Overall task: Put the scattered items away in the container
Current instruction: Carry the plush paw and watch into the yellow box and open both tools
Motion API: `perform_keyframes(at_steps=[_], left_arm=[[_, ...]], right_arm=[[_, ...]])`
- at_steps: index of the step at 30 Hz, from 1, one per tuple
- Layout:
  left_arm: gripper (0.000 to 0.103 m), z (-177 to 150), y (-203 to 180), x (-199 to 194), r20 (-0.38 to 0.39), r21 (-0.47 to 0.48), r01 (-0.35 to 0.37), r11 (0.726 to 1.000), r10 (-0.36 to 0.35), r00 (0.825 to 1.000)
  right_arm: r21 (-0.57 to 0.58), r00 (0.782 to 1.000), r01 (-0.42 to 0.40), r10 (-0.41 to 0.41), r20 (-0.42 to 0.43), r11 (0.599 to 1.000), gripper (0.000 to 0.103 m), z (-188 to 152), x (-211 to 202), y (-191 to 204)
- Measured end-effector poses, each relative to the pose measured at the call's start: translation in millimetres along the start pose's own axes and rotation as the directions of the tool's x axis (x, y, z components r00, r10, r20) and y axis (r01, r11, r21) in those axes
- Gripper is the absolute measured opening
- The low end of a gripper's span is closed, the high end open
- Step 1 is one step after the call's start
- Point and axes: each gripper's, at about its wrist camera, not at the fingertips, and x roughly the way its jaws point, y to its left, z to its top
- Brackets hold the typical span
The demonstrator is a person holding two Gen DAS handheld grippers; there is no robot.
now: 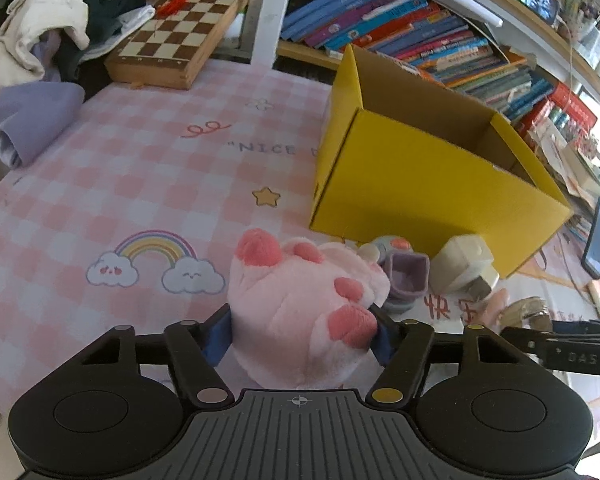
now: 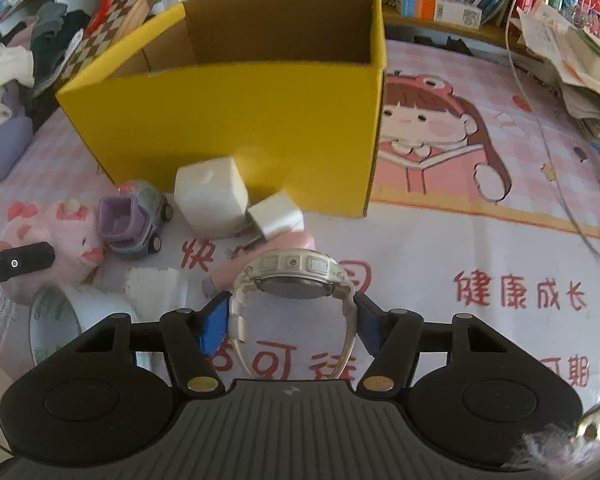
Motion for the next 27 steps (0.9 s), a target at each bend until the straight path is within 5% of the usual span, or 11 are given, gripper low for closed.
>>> perform_keyframes(at_steps=[14,27], left_arm=[[0.066,41.9,-14.9,-38.7,0.182,0.057,0.037,0.998,-0.047,0.982],[0.066,98.6,-63.9,-19.3,0.232,0.269,0.090,0.959,-0.155,0.960]], right_arm=[[-0.052,0.986,-0.052,0.060,0.153,0.997,0.061,29.9,-55.4,1.7],[-0.202,0.945,-0.087,0.145,0.292,0.976,0.061,92.8,-67.1,8.0]])
